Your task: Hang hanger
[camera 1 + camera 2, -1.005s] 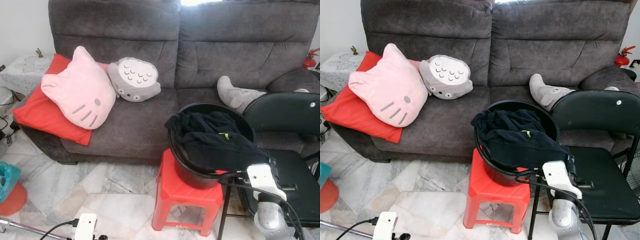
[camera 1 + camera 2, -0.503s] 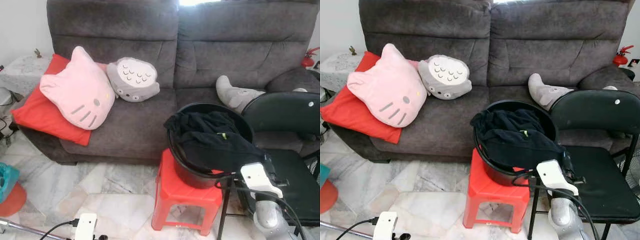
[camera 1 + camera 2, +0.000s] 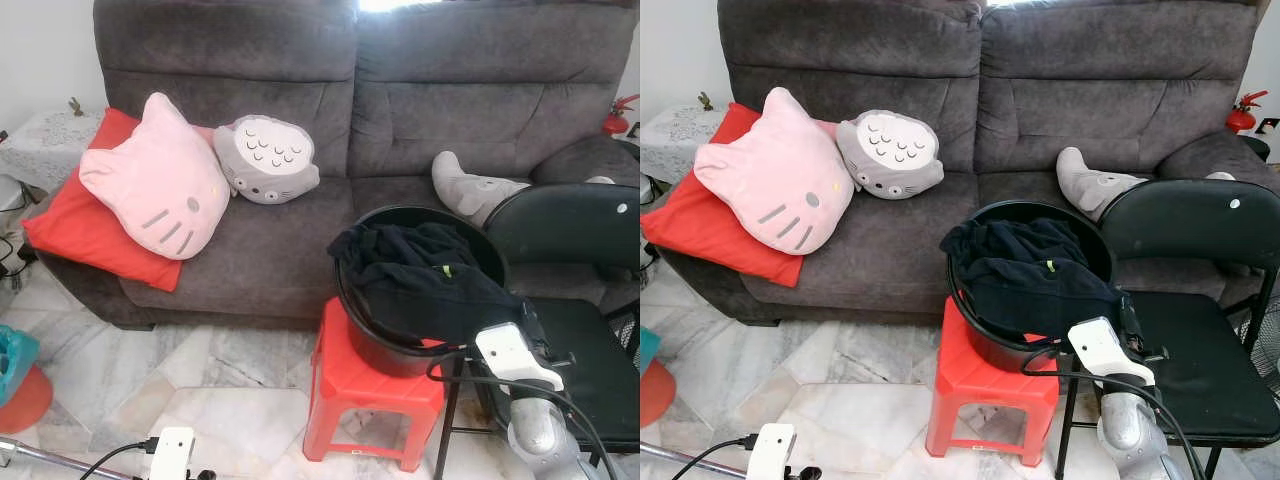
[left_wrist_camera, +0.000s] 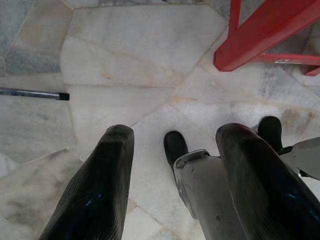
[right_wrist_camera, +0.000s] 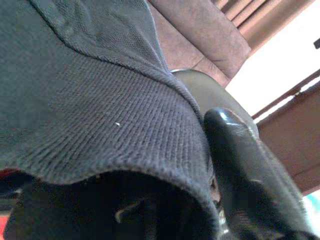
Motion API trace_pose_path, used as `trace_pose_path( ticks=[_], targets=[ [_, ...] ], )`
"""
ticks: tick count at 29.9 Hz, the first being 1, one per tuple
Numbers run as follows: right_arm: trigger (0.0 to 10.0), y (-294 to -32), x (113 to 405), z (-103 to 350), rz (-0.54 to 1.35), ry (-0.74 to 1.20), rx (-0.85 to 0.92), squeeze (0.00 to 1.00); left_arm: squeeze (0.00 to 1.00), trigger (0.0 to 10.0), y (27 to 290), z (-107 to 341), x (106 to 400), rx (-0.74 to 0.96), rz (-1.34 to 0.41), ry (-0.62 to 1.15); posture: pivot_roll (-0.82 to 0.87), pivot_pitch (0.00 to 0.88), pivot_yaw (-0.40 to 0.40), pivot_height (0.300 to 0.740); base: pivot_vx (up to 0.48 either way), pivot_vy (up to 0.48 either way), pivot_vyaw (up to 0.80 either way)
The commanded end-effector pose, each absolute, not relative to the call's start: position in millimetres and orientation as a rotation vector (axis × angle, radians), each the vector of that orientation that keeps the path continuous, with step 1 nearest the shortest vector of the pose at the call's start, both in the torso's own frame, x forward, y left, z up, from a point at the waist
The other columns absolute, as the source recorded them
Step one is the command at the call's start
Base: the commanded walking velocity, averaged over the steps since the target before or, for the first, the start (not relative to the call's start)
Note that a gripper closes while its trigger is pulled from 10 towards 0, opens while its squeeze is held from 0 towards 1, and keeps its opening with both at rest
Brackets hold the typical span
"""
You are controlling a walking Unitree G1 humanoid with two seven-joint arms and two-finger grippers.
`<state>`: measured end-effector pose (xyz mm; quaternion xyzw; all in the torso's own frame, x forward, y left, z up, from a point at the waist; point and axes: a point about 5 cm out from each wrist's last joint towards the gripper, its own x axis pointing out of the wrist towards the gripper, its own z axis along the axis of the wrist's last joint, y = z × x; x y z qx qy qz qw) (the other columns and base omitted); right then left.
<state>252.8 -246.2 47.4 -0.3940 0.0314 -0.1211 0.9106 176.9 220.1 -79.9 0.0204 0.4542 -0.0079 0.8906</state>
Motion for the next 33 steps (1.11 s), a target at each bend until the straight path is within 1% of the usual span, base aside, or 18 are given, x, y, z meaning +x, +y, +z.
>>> trace_pose_path(
  ticks=[1, 8, 12, 17, 22, 23, 27, 29, 33],
  targets=[
    [0.0, -245.3, 254.4, 48.8, -0.242, 0.051, -0.821, 0.00, 0.00, 10.0, 223.1, -80.6, 174.0, 0.063, -0.024, 0.956, -0.06, 0.000, -0.013, 0.740, 0.000, 0.000, 0.00],
    [0.0, -243.4, 255.1, 50.4, -0.245, 0.033, -0.803, 0.00, 0.00, 10.0, 223.0, -80.6, 174.2, 0.063, -0.023, 0.955, -0.06, 0.000, -0.012, 0.740, 0.000, 0.000, 0.00],
    [0.0, -243.5, 256.9, 53.8, -0.266, 0.027, -0.746, 0.00, 0.00, 10.0, 222.9, -80.6, 174.3, 0.064, -0.024, 0.956, -0.06, 0.000, -0.011, 0.740, 0.000, 0.000, 0.00],
    [0.0, -244.7, 263.7, 66.2, -0.285, -0.016, -0.724, 0.00, 0.00, 10.0, 222.8, -80.5, 174.4, 0.065, -0.025, 0.956, -0.06, 0.000, -0.010, 0.740, 0.000, 0.000, 0.00],
    [0.0, -241.1, 285.9, 107.6, -0.300, -0.152, -0.707, 0.00, 0.00, 10.0, 223.0, -80.3, 174.8, 0.064, -0.024, 0.955, -0.06, 0.000, -0.009, 0.740, 0.000, 0.000, 0.00],
    [0.0, -241.1, 285.9, 107.6, -0.300, -0.152, -0.707, 0.00, 0.00, 10.0, 223.0, -80.3, 174.8, 0.064, -0.024, 0.955, -0.06, 0.000, -0.009, 0.740, 0.000, 0.000, 0.00],
    [0.0, -239.6, 301.5, 136.6, -0.303, -0.224, -0.676, 0.00, 0.00, 10.0, 222.7, -80.3, 175.1, 0.064, -0.025, 0.955, -0.06, 0.000, -0.010, 0.740, 0.000, 0.000, 0.00],
    [0.0, -238.0, 306.7, 144.3, -0.285, -0.231, -0.645, 0.00, 0.00, 10.0, 222.6, -80.2, 175.3, 0.064, -0.024, 0.955, -0.06, 0.000, -0.010, 0.740, 0.000, 0.000, 0.00],
    [0.0, -235.8, 311.6, 153.5, -0.265, -0.245, -0.656, 0.00, 0.00, 10.0, 222.5, -80.2, 175.5, 0.063, -0.023, 0.954, -0.06, 0.000, -0.009, 0.740, 0.000, 0.000, 0.00]
  ],
)
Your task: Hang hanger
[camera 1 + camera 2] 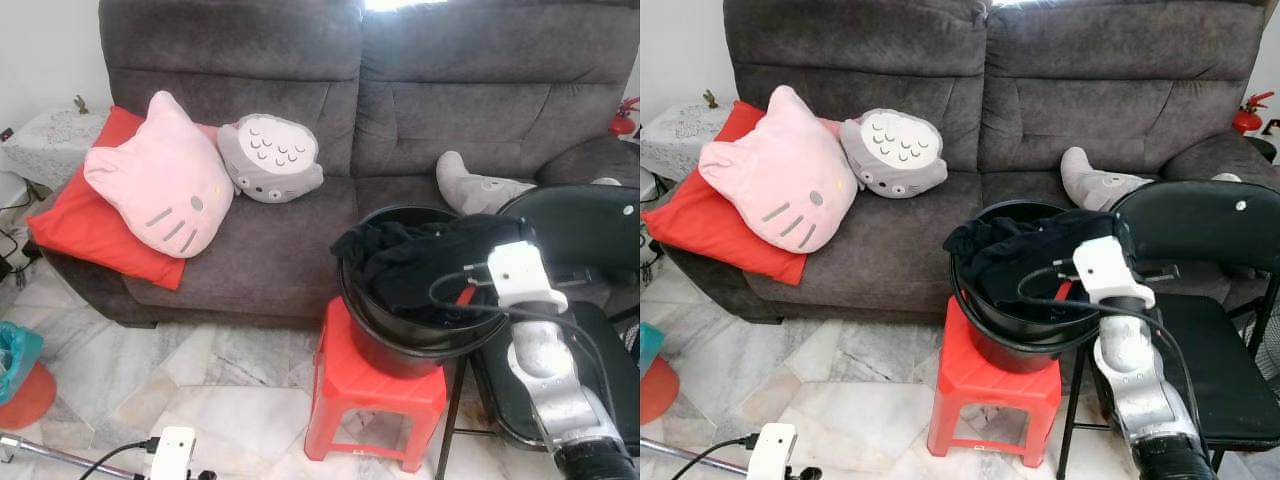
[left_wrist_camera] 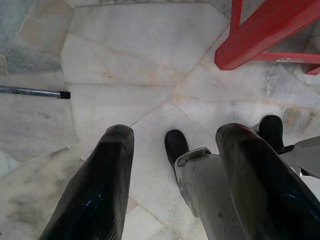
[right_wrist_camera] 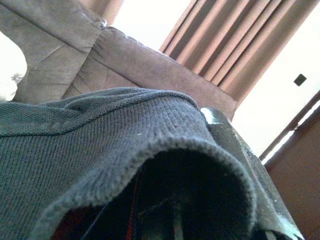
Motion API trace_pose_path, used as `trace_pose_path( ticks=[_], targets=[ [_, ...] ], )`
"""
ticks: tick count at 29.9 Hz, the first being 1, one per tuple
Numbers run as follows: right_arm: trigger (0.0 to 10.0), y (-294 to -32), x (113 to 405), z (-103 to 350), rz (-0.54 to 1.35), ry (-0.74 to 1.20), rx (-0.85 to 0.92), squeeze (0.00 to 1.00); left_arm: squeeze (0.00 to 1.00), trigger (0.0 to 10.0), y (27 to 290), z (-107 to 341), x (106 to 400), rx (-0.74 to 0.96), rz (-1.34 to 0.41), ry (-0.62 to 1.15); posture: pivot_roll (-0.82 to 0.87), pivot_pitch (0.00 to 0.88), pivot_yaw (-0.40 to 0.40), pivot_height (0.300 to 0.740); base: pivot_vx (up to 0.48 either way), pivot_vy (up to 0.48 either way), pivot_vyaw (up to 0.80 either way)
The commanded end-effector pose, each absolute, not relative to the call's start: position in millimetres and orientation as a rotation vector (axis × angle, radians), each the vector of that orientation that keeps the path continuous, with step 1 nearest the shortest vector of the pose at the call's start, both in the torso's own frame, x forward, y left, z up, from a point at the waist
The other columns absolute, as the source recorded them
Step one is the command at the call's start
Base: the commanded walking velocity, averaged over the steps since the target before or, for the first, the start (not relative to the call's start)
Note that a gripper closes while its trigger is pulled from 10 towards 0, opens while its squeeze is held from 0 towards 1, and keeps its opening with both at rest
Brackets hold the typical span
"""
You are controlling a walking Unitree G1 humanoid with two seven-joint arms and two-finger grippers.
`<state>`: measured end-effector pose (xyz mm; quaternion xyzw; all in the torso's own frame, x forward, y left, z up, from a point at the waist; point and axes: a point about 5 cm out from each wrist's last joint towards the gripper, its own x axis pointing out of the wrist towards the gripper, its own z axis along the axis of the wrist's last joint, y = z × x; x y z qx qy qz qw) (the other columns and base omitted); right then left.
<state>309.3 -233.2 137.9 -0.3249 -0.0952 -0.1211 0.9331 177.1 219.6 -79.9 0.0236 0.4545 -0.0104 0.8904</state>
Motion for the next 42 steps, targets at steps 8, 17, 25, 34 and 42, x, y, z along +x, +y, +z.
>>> trace_pose_path(
  ticks=[8, 17, 25, 34, 42],
  targets=[
    [0.0, -236.4, 320.0, 190.2, -0.252, -0.299, -0.653, 0.00, 0.00, 10.0, 222.7, -80.2, 175.5, 0.062, -0.020, 0.954, -0.07, 0.000, -0.006, 0.740, 0.000, 0.000, 0.00],
    [0.1, -249.2, 334.2, 221.5, -0.261, -0.307, -0.693, 0.00, 0.00, 10.0, 222.4, -79.9, 176.1, 0.061, -0.022, 0.954, -0.07, 0.000, -0.003, 0.740, 0.000, 0.000, 0.00],
    [10.0, -247.4, 343.9, 188.6, -0.067, -0.038, -0.685, 0.00, 0.00, 10.0, 222.2, -80.0, 176.2, 0.058, -0.023, 0.957, -0.07, 0.000, -0.003, 0.740, 0.000, 0.000, 0.00],
    [10.0, -247.3, 332.3, 149.6, 0.148, 0.212, -0.616, 0.00, 0.00, 10.0, 222.3, -80.1, 176.0, 0.059, -0.028, 0.961, -0.07, 0.000, 0.000, 0.740, 0.000, 0.000, 0.00],
    [10.0, -249.6, 325.2, 146.2, 0.287, 0.317, -0.663, 1.00, 0.00, 10.0, 221.8, -80.5, 175.5, 0.055, -0.034, 0.966, -0.07, 0.000, -0.003, 0.740, 0.000, 0.000, 0.00]
  ],
)
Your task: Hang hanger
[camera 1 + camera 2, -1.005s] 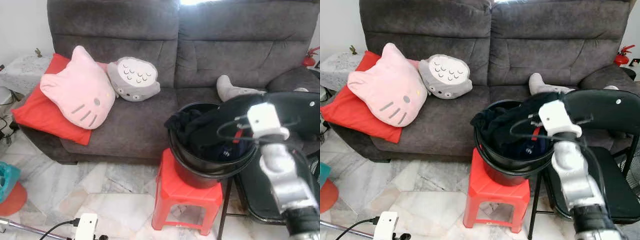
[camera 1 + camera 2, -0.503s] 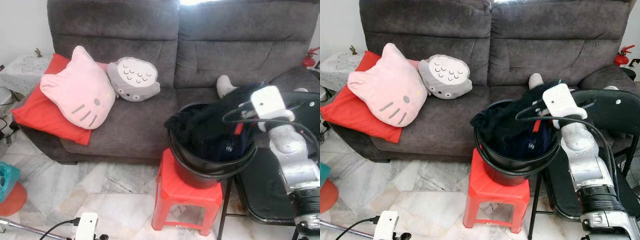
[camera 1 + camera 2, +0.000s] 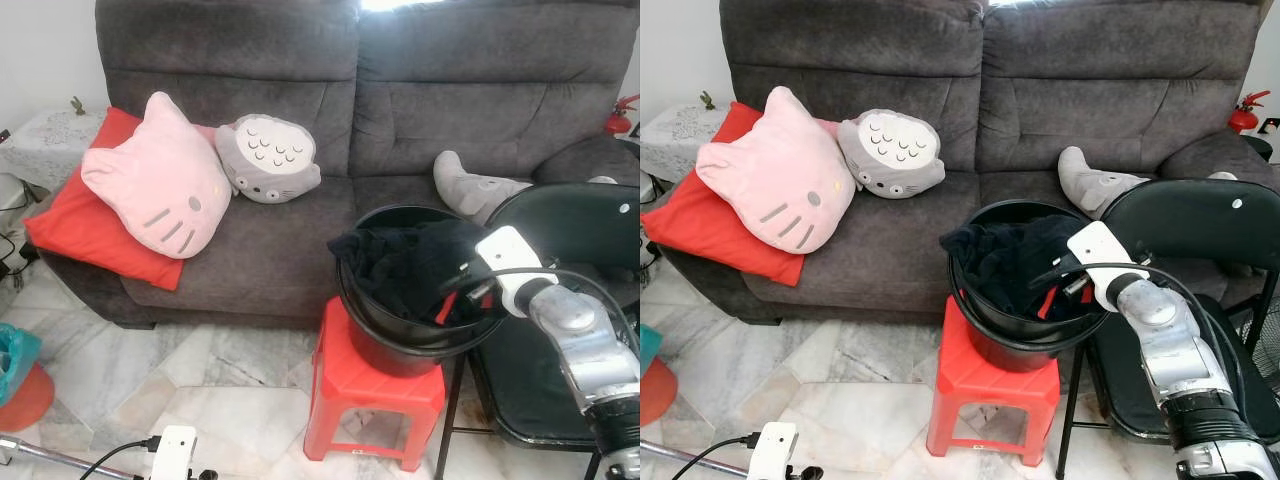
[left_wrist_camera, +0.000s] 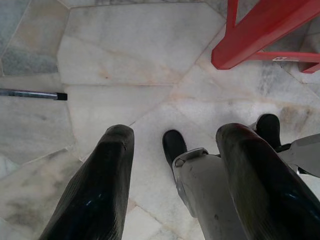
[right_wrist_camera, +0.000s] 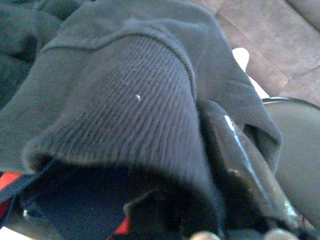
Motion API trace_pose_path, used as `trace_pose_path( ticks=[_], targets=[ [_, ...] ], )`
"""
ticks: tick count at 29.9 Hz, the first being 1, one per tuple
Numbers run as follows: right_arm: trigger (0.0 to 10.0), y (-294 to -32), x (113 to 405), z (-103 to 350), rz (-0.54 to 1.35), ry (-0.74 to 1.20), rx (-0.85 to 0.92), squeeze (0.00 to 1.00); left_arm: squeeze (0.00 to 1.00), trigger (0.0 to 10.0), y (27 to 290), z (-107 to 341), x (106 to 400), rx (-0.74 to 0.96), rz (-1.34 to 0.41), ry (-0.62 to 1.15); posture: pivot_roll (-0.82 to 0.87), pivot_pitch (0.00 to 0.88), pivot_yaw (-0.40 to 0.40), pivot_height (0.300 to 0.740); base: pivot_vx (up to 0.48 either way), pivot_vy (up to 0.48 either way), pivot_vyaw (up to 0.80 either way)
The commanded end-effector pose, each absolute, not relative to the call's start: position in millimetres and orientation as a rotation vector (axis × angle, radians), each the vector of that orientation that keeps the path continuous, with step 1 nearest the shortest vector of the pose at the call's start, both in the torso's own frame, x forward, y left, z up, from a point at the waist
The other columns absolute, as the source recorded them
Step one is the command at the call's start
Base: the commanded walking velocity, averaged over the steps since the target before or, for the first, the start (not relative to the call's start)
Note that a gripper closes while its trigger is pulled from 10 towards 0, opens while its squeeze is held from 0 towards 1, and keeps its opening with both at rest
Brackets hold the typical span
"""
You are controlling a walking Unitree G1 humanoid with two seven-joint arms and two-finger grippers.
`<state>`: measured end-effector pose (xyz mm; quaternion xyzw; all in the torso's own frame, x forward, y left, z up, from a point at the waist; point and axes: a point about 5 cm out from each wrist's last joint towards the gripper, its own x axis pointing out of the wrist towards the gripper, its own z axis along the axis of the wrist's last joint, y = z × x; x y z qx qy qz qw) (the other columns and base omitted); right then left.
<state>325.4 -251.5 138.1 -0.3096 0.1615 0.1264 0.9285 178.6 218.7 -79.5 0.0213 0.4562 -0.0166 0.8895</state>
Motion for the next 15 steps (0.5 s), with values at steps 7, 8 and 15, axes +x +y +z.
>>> trace_pose_path(
  ticks=[7, 8, 15],
  targets=[
    [10.0, -250.5, 324.2, 164.2, 0.320, 0.295, -0.705, 0.00, 0.00, 10.0, 221.5, -80.6, 175.4, 0.051, -0.035, 0.968, -0.07, 0.000, -0.003, 0.740, 0.000, 0.000, 0.00],
    [10.0, -252.4, 323.5, 174.6, 0.329, 0.284, -0.719, 0.00, 0.00, 10.0, 221.5, -80.6, 175.3, 0.049, -0.035, 0.968, -0.07, 0.000, -0.003, 0.740, 0.000, 0.000, 0.00],
    [10.0, -256.7, 316.3, 199.2, 0.389, 0.276, -0.801, 0.00, 0.00, 10.0, 220.5, -81.0, 174.9, 0.042, -0.042, 0.973, -0.08, 0.000, -0.002, 0.740, 0.000, 0.000, 0.00]
  ],
)
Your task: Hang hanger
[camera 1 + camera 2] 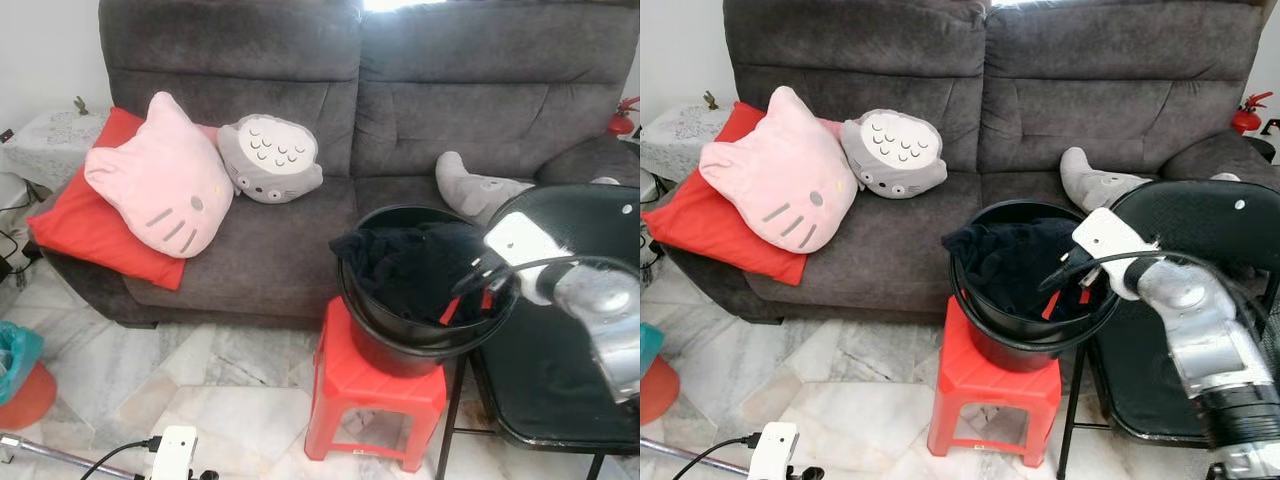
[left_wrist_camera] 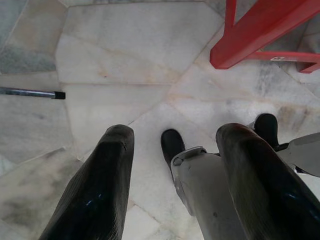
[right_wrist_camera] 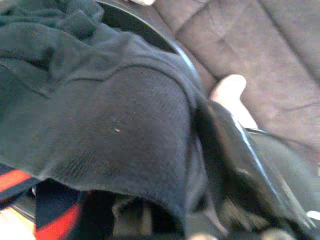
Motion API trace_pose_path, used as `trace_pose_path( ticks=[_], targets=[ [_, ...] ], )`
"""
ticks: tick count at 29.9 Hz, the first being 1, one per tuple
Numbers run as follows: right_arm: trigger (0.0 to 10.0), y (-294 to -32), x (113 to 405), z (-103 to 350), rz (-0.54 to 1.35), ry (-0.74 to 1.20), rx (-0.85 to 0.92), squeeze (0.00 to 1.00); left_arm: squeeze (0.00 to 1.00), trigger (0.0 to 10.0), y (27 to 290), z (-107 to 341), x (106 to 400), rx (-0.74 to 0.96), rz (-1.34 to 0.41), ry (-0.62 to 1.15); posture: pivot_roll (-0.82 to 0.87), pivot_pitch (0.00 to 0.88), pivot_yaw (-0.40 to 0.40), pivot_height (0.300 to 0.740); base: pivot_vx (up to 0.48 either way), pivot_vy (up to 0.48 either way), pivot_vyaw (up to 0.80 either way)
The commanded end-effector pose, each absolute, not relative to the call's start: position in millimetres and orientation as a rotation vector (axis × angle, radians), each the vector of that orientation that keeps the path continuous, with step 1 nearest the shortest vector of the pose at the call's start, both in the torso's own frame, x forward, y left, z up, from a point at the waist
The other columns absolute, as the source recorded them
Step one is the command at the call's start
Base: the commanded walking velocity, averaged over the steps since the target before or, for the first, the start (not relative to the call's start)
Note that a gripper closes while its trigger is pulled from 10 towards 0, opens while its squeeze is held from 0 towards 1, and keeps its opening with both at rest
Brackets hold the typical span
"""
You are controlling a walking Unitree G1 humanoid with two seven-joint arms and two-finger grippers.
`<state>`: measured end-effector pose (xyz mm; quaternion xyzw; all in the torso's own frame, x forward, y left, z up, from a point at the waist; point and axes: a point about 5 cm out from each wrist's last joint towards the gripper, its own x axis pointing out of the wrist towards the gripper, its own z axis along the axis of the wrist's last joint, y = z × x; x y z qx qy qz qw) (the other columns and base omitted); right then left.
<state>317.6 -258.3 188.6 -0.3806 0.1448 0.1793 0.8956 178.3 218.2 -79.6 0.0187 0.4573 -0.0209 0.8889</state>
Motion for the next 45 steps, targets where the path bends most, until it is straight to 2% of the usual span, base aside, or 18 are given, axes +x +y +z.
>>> trace_pose_path(
  ticks=[1, 9, 15, 18, 25, 28, 34, 37, 39, 40, 41, 43, 45],
  targets=[
    [10.0, -258.1, 314.5, 202.1, 0.398, 0.280, -0.816, 0.00, 0.00, 10.0, 220.5, -81.0, 174.9, 0.040, -0.043, 0.973, -0.08, 0.000, -0.001, 0.740, 0.000, 0.000, 0.00],
    [10.0, -268.4, 303.7, 213.4, 0.429, 0.324, -0.883, 0.00, 0.00, 10.0, 219.9, -81.1, 174.9, 0.036, -0.048, 0.975, -0.08, 0.000, -0.002, 0.740, 0.000, 0.000, 0.00],
    [10.0, -279.0, 286.9, 206.4, 0.499, 0.441, -0.919, 0.00, 0.00, 10.0, 219.9, -81.2, 174.7, 0.032, -0.051, 0.977, -0.08, 0.000, 0.002, 0.740, 0.000, 0.000, 0.00],
    [10.0, -293.3, 278.9, 206.0, 0.489, 0.522, -0.990, 0.00, 0.00, 10.0, 220.0, -81.2, 174.6, 0.032, -0.054, 0.980, -0.08, 0.000, 0.004, 0.740, 0.000, 0.000, 0.00],
    [10.0, -301.5, 273.6, 201.7, 0.480, 0.576, -1.005, 0.00, 0.00, 10.0, 220.1, -81.1, 174.7, 0.033, -0.062, 0.983, -0.09, 0.000, 0.008, 0.740, 0.000, 0.000, 0.00],
    [10.0, -305.5, 262.3, 186.5, 0.547, 0.711, -1.067, 0.00, 0.00, 10.0, 220.0, -81.1, 174.9, 0.032, -0.064, 0.984, -0.08, 0.000, 0.007, 0.740, 0.000, 0.000, 0.00],
    [10.0, -314.1, 256.8, 169.2, 0.526, 0.821, -1.135, 0.00, 0.00, 10.0, 220.0, -81.2, 174.8, 0.032, -0.066, 0.989, -0.08, 0.000, 0.007, 0.740, 0.000, 0.000, 0.00],
    [10.0, -316.9, 258.8, 166.2, 0.491, 0.825, -1.170, 0.00, 0.00, 10.0, 220.0, -81.3, 174.7, 0.033, -0.068, 0.991, -0.08, 0.000, 0.008, 0.740, 0.000, 0.000, 0.00],
    [10.0, -316.7, 273.1, 169.5, 0.369, 0.718, -1.197, 0.00, 0.00, 10.0, 220.4, -81.2, 174.7, 0.043, -0.067, 0.990, -0.08, 0.000, 0.008, 0.740, 0.000, 0.000, 0.00],
    [10.0, -316.7, 273.1, 169.5, 0.369, 0.718, -1.197, 0.00, 0.00, 10.0, 220.4, -81.2, 174.7, 0.043, -0.067, 0.990, -0.08, 0.000, 0.008, 0.740, 0.000, 0.000, 0.00],
    [10.0, -316.3, 283.2, 175.5, 0.269, 0.634, -1.154, 0.00, 0.00, 10.0, 220.7, -81.2, 174.7, 0.047, -0.066, 0.990, -0.08, 0.000, 0.007, 0.740, 0.000, 0.000, 0.00],
    [10.0, -316.5, 286.9, 178.2, 0.225, 0.602, -1.121, 0.00, 0.00, 10.0, 220.7, -81.2, 174.7, 0.049, -0.066, 0.990, -0.08, 0.000, 0.007, 0.740, 0.000, 0.000, 0.00],
    [10.0, -324.5, 292.7, 182.7, 0.101, 0.567, -1.122, 0.00, 0.00, 10.0, 221.0, -81.2, 174.7, 0.052, -0.061, 0.990, -0.08, 0.000, 0.005, 0.740, 0.000, 0.000, 0.00]
  ],
)
